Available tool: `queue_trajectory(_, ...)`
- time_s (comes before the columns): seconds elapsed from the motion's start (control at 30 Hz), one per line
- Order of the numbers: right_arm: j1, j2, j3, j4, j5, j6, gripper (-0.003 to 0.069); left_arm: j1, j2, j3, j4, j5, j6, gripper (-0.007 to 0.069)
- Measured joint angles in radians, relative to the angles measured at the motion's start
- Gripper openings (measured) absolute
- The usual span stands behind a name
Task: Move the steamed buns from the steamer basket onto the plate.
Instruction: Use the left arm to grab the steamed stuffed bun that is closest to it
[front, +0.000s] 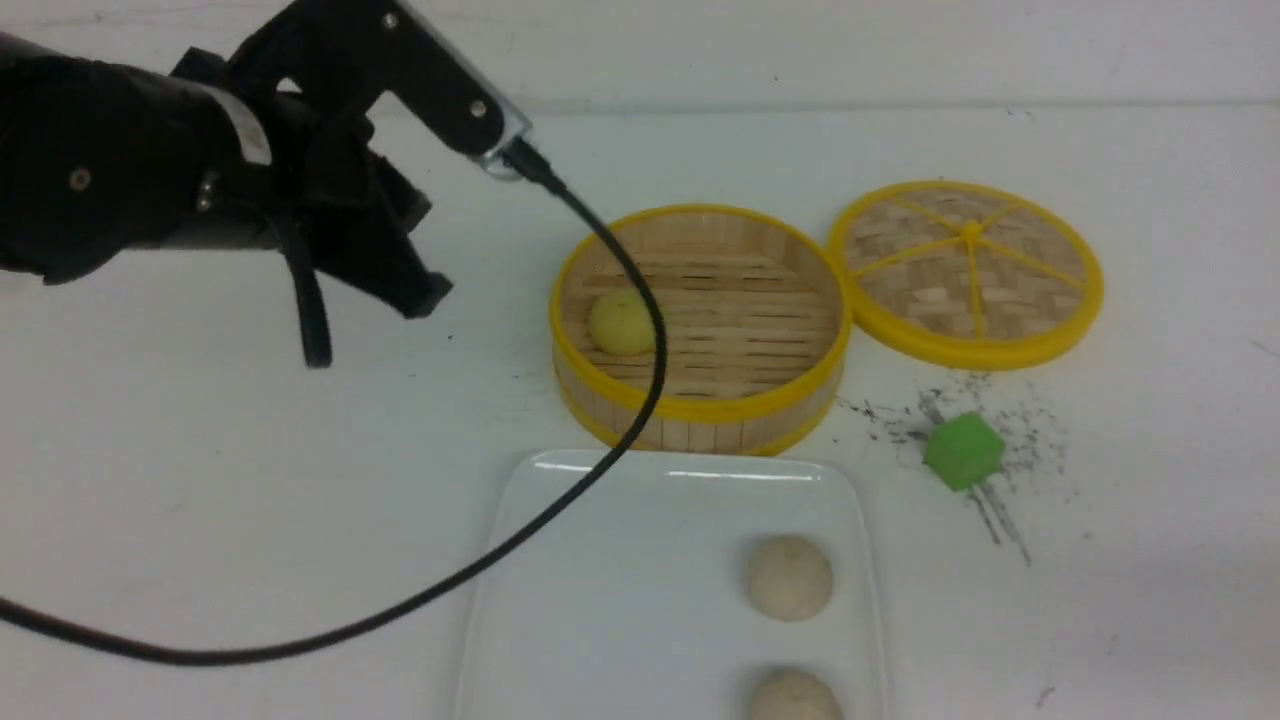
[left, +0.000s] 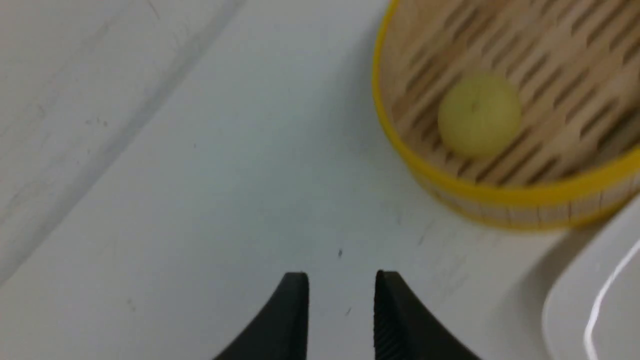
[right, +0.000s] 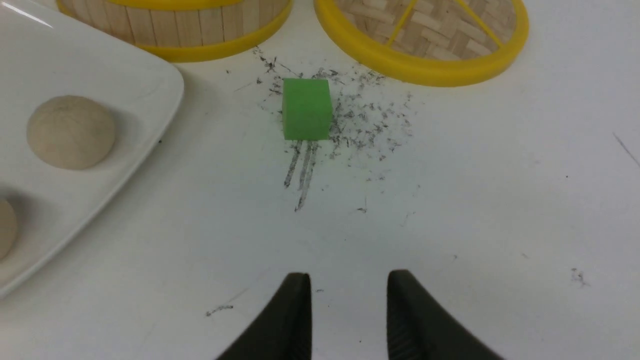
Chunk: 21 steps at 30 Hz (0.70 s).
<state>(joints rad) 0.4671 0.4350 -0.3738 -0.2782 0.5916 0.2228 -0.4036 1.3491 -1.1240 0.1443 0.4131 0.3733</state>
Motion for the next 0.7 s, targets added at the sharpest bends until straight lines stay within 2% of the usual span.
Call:
queue_trajectory(0.07, 0.0, 0.0, 0.0, 0.003, 0.0, 0.0, 0.0242, -0.001, 0.024, -0.002, -0.036, -0.037, -0.1, 0.0244)
queue_trajectory(0.17, 0.0, 0.0, 0.0, 0.007, 0.0, 0.0, 0.0242, -0.001, 0.072, -0.015, -0.045, 0.003, -0.187, 0.0278)
queue_trajectory(0.3, 0.0, 0.0, 0.0, 0.007, 0.0, 0.0, 0.0242, -0.001, 0.191, -0.088, -0.07, 0.187, -0.228, 0.0309)
queue_trajectory(0.33, 0.0, 0.0, 0.0, 0.007, 0.0, 0.0, 0.0242, -0.001, 0.191, -0.092, -0.073, 0.187, -0.228, 0.0309)
queue_trajectory(0.4, 0.0, 0.0, 0.0, 0.007, -0.002, 0.0, 0.0242, -0.001, 0.24, -0.131, -0.116, 0.248, -0.22, 0.0315)
queue_trajectory(0.47, 0.0, 0.0, 0.0, 0.01, -0.002, 0.0, 0.0242, -0.001, 0.294, -0.181, -0.204, 0.318, -0.145, 0.0319)
queue_trajectory(0.53, 0.0, 0.0, 0.0, 0.015, -0.002, 0.0, 0.0242, -0.001, 0.302, -0.196, -0.243, 0.332, -0.115, 0.0319)
queue_trajectory(0.57, 0.0, 0.0, 0.0, 0.025, -0.002, 0.0, 0.0242, -0.001, 0.313, -0.213, -0.311, 0.345, -0.044, 0.032)
queue_trajectory(0.7, 0.0, 0.0, 0.0, 0.034, -0.002, 0.0, 0.0242, -0.001, 0.314, -0.224, -0.415, 0.348, 0.076, 0.0321)
